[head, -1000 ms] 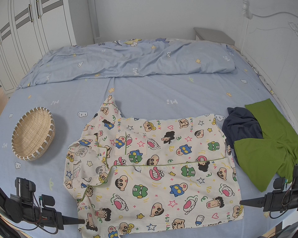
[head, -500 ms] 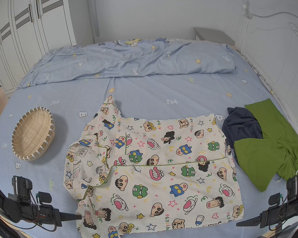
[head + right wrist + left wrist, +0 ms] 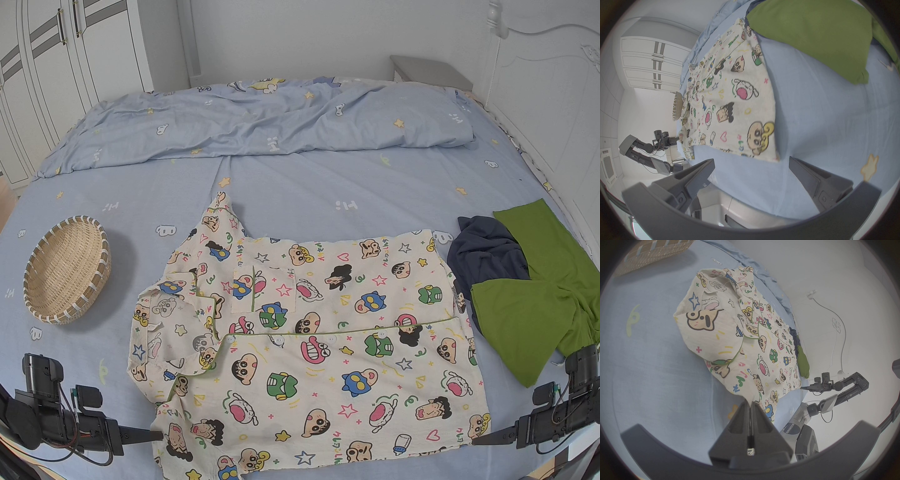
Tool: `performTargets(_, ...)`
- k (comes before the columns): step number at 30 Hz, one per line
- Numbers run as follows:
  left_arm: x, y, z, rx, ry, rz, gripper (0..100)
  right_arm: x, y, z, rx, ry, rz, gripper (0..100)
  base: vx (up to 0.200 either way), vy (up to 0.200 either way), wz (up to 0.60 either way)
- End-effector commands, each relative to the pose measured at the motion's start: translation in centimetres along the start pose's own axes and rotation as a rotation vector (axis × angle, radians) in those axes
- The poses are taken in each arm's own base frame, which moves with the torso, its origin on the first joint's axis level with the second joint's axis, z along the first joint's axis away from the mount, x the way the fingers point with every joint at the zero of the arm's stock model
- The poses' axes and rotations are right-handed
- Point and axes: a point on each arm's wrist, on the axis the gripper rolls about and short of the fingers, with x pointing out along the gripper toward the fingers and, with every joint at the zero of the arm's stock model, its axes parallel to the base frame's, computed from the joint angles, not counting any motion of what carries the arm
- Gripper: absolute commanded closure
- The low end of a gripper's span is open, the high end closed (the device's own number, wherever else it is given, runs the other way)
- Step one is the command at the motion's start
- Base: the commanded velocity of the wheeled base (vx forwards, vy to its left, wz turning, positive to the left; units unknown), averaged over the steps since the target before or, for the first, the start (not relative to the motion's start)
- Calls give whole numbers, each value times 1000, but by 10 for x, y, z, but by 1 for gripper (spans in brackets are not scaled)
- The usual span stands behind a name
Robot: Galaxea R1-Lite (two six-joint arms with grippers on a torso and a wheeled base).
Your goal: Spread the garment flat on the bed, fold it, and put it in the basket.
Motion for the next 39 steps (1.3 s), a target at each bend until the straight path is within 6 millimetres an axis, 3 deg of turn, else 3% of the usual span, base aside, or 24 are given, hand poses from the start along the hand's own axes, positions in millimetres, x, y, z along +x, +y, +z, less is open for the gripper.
performTargets(1,0,-1,-5,-11,12,-2,100,14,-12,6,37,43,0,0,0,0,0)
performTargets(14,-1,-2,-5,-7,11,-5,100,20,-7,8,10,68,117,0,0,0,0)
performTargets(39,-4,-7,-7,6,6,-9,100,23,-19,15,67,59,96,0,0,0,0)
